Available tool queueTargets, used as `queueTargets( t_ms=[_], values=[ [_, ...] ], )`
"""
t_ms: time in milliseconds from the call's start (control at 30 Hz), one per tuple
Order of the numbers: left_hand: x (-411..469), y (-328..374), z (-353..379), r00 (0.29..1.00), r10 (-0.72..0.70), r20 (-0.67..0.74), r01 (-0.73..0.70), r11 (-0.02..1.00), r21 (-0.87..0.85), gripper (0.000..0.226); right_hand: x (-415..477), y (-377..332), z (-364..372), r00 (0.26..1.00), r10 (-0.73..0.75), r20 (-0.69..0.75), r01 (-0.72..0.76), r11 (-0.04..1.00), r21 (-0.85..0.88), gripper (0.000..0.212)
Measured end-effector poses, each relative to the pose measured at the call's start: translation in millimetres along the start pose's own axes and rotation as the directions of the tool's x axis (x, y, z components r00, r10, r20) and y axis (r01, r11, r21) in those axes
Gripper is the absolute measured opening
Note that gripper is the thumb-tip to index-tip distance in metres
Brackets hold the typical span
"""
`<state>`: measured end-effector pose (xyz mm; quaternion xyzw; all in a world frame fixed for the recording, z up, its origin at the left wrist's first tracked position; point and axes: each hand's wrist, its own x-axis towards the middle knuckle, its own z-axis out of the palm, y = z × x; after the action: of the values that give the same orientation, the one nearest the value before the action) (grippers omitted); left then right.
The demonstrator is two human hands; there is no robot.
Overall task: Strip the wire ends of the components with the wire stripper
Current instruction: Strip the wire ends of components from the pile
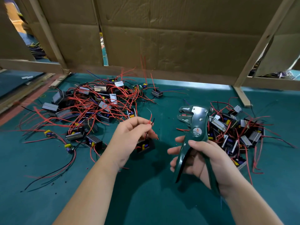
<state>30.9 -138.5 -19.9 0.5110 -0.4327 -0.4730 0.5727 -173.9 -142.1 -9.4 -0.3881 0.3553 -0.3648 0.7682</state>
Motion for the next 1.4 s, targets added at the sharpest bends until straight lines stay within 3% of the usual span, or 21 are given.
queueTargets(
  t_ms=[100, 267, 367, 400, 467, 567, 633, 700, 733, 867, 1000, 1067, 1133, 1200, 1300, 1400],
  values=[
    [-1, 3, 1, 0.998, -0.064, 0.015, 0.065, 0.991, -0.117, 0.02, 3, 2, 6, 0.997, 0.074, -0.01, -0.074, 0.996, 0.051, 0.059],
    [-2, 2, -9, 0.991, 0.047, 0.125, -0.057, 0.995, 0.078, 0.023, 6, 1, 5, 0.99, 0.137, -0.015, -0.132, 0.976, 0.174, 0.068],
    [-2, 8, -22, 0.978, 0.01, 0.21, -0.054, 0.977, 0.207, 0.01, 8, 1, 2, 0.991, 0.126, -0.05, -0.115, 0.976, 0.188, 0.064],
    [-3, 10, -29, 0.965, -0.022, 0.263, -0.046, 0.968, 0.248, 0.025, 9, 1, 1, 0.991, 0.119, -0.057, -0.106, 0.976, 0.191, 0.063],
    [-7, 17, -44, 0.904, -0.05, 0.425, -0.119, 0.925, 0.362, 0.047, 10, 1, -2, 0.992, 0.107, -0.069, -0.092, 0.976, 0.196, 0.061],
    [-12, 24, -42, 0.721, -0.089, 0.687, -0.33, 0.828, 0.453, 0.046, 12, 1, -4, 0.992, 0.095, -0.088, -0.077, 0.979, 0.187, 0.06],
    [-13, 18, -27, 0.642, -0.187, 0.744, -0.384, 0.761, 0.523, 0.038, 12, 1, -6, 0.991, 0.091, -0.102, -0.072, 0.981, 0.178, 0.056],
    [-12, 6, -14, 0.674, -0.214, 0.707, -0.438, 0.655, 0.615, 0.027, 13, 1, -7, 0.989, 0.083, -0.12, -0.062, 0.984, 0.168, 0.053],
    [-10, 2, -11, 0.708, -0.207, 0.675, -0.417, 0.648, 0.637, 0.024, 13, 1, -8, 0.989, 0.076, -0.126, -0.054, 0.985, 0.166, 0.052],
    [-6, -2, -13, 0.852, -0.149, 0.501, -0.205, 0.786, 0.583, 0.01, 12, 4, -8, 0.991, 0.038, -0.127, -0.01, 0.977, 0.215, 0.06],
    [-4, -1, -6, 0.963, -0.042, 0.265, -0.05, 0.941, 0.334, 0.051, 10, 5, -8, 0.996, 0.015, -0.087, 0.009, 0.963, 0.268, 0.058],
    [-3, -3, -5, 0.982, -0.037, 0.184, -0.029, 0.939, 0.343, 0.065, 7, 4, -5, 0.999, 0.008, -0.054, 0.006, 0.963, 0.27, 0.055],
    [-4, -7, -4, 0.991, -0.038, 0.13, -0.01, 0.939, 0.345, 0.065, 4, 3, -1, 0.999, -0.03, 0.018, 0.024, 0.964, 0.264, 0.051],
    [-6, -9, -1, 0.994, -0.007, 0.111, -0.036, 0.926, 0.377, 0.05, 0, 4, 3, 0.987, -0.086, 0.134, 0.052, 0.968, 0.244, 0.057],
    [-6, -13, 2, 0.978, 0.049, 0.202, -0.147, 0.85, 0.506, 0.018, -4, 6, 7, 0.958, -0.107, 0.267, 0.05, 0.976, 0.212, 0.072],
    [-6, -15, 3, 0.961, 0.01, 0.275, -0.172, 0.801, 0.573, 0.012, -4, 9, 13, 0.949, -0.115, 0.292, 0.056, 0.977, 0.203, 0.076]
  ],
)
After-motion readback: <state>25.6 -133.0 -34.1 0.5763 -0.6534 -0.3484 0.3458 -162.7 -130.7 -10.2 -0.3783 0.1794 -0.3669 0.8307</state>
